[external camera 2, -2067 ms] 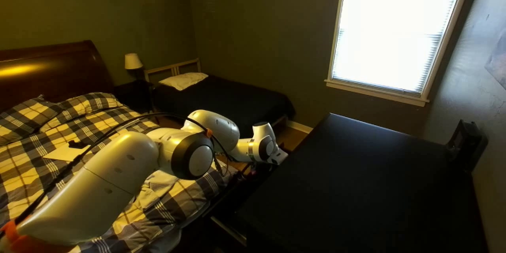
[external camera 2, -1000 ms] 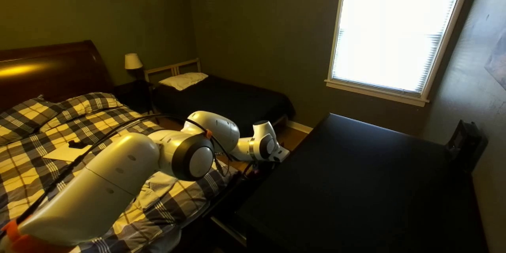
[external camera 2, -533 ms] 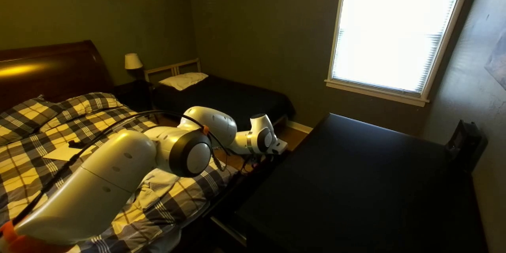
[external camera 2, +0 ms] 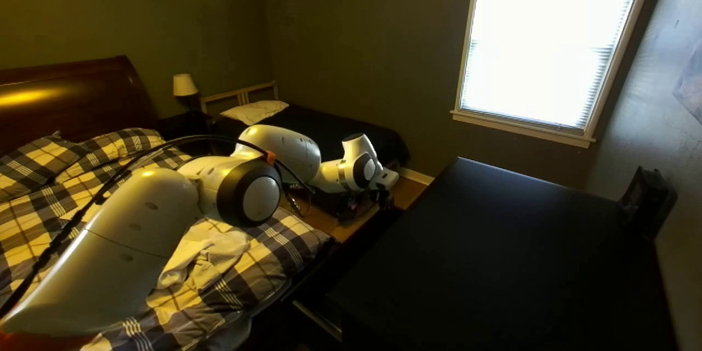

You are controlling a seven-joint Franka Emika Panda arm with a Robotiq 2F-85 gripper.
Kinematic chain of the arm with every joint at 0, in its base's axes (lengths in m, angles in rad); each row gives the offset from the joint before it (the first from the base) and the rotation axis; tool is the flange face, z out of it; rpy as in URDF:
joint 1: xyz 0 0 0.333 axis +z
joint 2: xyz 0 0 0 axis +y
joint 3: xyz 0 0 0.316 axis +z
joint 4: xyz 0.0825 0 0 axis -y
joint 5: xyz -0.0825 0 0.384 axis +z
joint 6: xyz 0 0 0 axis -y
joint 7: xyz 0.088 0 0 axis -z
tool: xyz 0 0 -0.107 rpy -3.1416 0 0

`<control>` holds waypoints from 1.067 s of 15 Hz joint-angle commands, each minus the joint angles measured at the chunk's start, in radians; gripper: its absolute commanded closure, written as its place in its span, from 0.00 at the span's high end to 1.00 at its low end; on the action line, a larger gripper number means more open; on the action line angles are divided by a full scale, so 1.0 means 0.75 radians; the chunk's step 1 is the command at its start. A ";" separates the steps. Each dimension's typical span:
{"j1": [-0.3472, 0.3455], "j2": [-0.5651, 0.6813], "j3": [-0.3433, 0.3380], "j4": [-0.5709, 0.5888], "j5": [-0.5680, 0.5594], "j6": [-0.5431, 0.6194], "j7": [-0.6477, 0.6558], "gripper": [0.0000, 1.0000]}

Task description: Pick up the jar from the top of the cabinet and put it in the open drawer.

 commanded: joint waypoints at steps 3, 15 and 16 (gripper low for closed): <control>0.003 -0.418 0.013 -0.379 -0.064 -0.145 -0.267 1.00; -0.182 -0.984 0.190 -0.764 0.079 -0.168 -1.020 1.00; -0.189 -1.018 0.200 -0.794 0.090 -0.168 -1.047 1.00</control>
